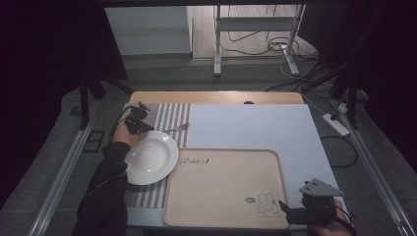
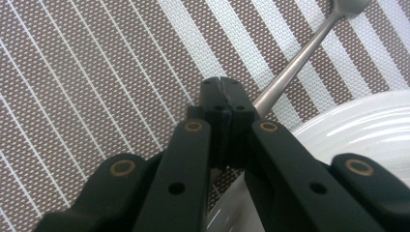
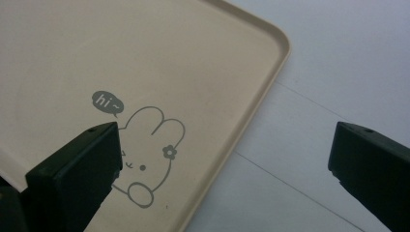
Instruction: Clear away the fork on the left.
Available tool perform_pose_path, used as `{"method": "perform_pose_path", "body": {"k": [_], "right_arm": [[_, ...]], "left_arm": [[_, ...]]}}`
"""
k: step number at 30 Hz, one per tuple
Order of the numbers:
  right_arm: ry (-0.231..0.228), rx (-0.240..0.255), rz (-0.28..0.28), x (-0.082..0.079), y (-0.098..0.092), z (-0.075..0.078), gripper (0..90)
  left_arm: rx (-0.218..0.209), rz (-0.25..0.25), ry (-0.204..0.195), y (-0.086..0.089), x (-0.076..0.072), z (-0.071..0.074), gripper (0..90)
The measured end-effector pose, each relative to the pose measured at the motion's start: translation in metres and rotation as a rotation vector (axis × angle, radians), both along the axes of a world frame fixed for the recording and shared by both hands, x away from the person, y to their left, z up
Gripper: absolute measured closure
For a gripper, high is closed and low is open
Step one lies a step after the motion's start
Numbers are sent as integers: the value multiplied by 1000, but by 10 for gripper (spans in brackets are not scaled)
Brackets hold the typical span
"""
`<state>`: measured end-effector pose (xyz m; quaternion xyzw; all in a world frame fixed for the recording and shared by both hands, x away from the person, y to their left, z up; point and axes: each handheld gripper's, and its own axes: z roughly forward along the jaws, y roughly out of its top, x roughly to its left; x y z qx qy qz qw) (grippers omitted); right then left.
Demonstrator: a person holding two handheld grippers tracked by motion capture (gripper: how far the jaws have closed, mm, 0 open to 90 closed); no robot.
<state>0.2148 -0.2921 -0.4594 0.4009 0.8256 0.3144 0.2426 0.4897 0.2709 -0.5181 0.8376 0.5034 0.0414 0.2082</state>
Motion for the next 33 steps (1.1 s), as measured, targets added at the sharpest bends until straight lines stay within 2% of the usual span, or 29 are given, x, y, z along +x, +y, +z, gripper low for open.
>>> {"method": "perform_pose_path", "body": {"k": [4, 5, 7, 11, 12, 13, 15, 16, 17, 22, 25, 26, 27, 28, 33], "right_arm": [[0, -1, 1, 0, 0, 0, 0], [0, 0, 2, 0, 0, 0, 0], [1, 0, 2, 0, 0, 0, 0], [1, -2, 8, 0, 0, 0, 0], [1, -3, 9, 0, 1, 0, 0], [2, -6, 12, 0, 1, 0, 0], [2, -9, 12, 0, 1, 0, 0], [2, -9, 12, 0, 1, 0, 0], [2, -11, 14, 0, 1, 0, 0], [2, -12, 15, 0, 1, 0, 0], [1, -12, 17, 0, 2, -1, 0], [1, -12, 17, 0, 2, -1, 0], [2, -13, 18, 0, 2, -1, 0], [2, -13, 18, 0, 2, -1, 0], [2, -15, 21, 0, 2, -1, 0]], "left_arm": [[-7, 5, -3, 1, 0, 0, 890], [-26, 20, -29, 3, 0, 2, 847], [-43, 29, -41, 4, 0, 4, 820], [-57, 29, -81, 4, 0, 11, 682], [-54, 26, -93, 3, 0, 12, 634], [-47, 24, -101, 2, 1, 14, 521], [-61, 18, -114, -1, 2, 14, 410], [-61, 18, -114, -1, 2, 14, 353], [-82, 11, -107, -4, 4, 13, 293], [-90, -10, -98, -16, 8, 7, 76], [-82, -20, -95, -21, 9, 3, 1], [-66, -45, -86, -26, 10, 1, 1], [-66, -45, -86, -26, 10, 1, 0], [-33, -60, -87, -32, 11, -1, 0], [6, -75, -71, -42, 15, -4, 0]]}}
